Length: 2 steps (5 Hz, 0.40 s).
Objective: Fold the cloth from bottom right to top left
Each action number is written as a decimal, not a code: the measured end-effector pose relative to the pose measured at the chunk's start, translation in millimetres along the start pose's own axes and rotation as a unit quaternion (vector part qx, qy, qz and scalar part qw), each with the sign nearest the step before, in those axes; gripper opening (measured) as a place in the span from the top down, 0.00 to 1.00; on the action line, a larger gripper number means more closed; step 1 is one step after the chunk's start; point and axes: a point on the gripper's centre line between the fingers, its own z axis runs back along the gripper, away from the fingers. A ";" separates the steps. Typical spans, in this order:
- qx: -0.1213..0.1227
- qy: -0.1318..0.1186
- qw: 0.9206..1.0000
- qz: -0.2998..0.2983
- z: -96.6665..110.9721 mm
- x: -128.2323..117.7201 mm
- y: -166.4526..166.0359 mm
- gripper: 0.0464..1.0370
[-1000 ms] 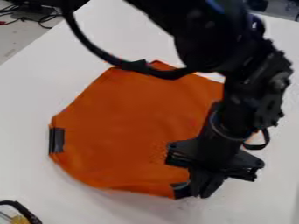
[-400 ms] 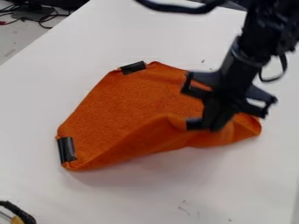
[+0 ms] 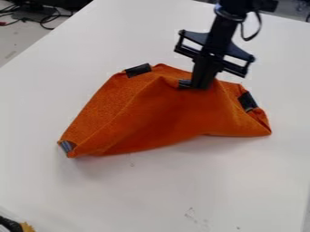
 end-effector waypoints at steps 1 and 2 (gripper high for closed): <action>-0.022 -0.001 1.000 0.002 -22.6 14.3 16.0 0.97; -0.051 0.002 0.999 0.014 -39.7 11.4 18.0 0.82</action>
